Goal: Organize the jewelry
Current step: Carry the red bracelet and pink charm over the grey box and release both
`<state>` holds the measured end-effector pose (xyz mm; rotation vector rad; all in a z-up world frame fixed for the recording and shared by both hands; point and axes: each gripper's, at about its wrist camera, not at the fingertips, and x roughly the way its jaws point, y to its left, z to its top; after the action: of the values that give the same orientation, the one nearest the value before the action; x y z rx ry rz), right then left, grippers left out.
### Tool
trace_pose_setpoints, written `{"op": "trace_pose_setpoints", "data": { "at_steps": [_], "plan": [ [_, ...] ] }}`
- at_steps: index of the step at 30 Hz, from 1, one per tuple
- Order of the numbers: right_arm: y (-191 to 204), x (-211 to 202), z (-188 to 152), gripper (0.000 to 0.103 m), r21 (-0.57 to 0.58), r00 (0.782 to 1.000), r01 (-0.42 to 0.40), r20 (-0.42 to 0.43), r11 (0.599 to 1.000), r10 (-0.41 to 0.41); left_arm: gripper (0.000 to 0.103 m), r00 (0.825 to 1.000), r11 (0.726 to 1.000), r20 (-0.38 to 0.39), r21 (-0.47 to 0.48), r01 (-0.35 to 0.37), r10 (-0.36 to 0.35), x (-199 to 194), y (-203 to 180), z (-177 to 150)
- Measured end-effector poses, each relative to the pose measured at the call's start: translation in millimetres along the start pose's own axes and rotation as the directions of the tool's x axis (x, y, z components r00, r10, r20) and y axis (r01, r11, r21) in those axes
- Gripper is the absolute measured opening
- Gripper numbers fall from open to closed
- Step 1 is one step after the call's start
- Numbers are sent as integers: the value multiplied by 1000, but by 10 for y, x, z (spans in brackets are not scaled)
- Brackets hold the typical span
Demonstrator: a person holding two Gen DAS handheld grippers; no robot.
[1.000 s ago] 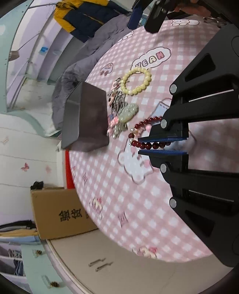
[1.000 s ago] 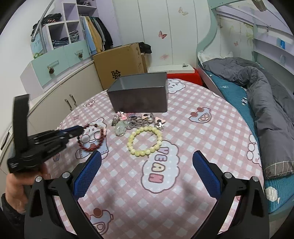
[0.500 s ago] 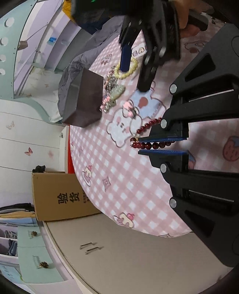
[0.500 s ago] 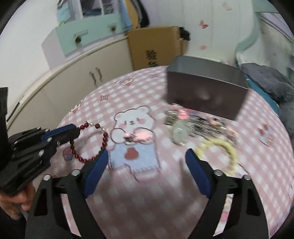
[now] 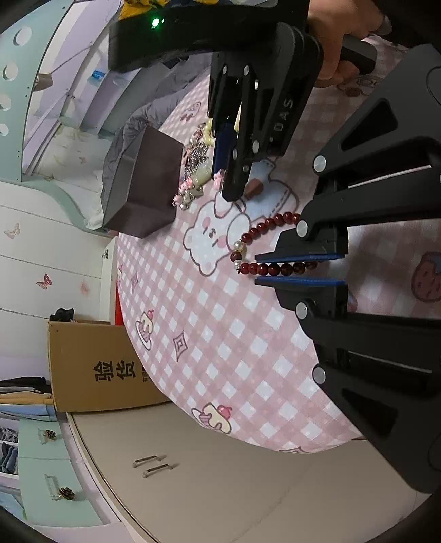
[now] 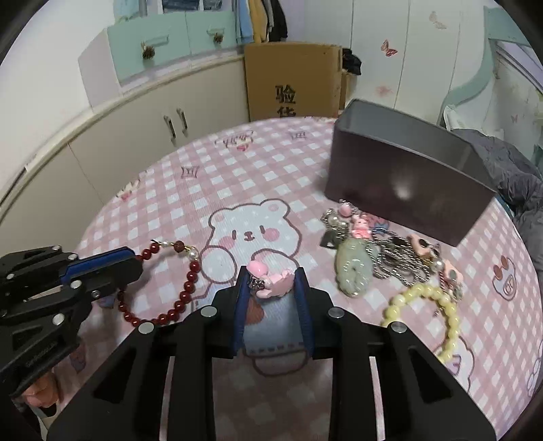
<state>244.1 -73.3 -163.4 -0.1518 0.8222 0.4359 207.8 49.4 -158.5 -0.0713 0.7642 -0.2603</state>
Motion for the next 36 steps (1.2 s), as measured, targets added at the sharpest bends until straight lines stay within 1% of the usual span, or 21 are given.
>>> {"op": "trace_pose_setpoints", "data": {
  "at_steps": [3, 5, 9, 13, 17, 21, 25, 29, 33, 36],
  "plan": [
    [-46, -162, -20, 24, 29, 999, -17, 34, 999, 16, 7, 1000, 1000, 19, 10, 18, -18, -76, -70, 49],
    [-104, -323, -27, 24, 46, 998, -29, 65, 999, 26, 7, 998, 999, 35, 15, 43, -44, -144, -129, 105],
    [-198, -637, 32, 24, 59, 992, -35, 124, 998, 28, 7, 993, 996, 73, 40, 85, -88, -287, -276, 272],
    [-343, -964, 128, 24, 75, 982, -40, 188, 996, 26, 7, 986, 991, 118, 72, 110, -118, -440, -397, 500],
    [-498, -1229, 233, 24, 91, 971, -24, 239, 996, 2, 7, 977, 987, 162, 101, 125, -140, -580, -484, 739],
    [-598, -1385, 370, 24, 91, 962, 2, 272, 996, -27, 7, 966, 982, 205, 134, 132, -157, -703, -580, 1000],
    [-717, -1485, 571, 24, 91, 953, 21, 300, 996, -47, 7, 958, 978, 226, 145, 148, -178, -725, -644, 1267],
    [-820, -1504, 763, 24, 91, 950, 29, 307, 995, -55, 7, 953, 975, 232, 151, 163, -195, -661, -713, 1537],
    [-935, -1397, 963, 24, 104, 956, 33, 286, 994, -61, 7, 954, 972, 216, 161, 174, -207, -523, -796, 1775],
    [-1017, -1275, 1060, 24, 121, 963, 26, 265, 992, -57, 7, 958, 970, 195, 165, 179, -210, -388, -859, 1868]
  ]
}}
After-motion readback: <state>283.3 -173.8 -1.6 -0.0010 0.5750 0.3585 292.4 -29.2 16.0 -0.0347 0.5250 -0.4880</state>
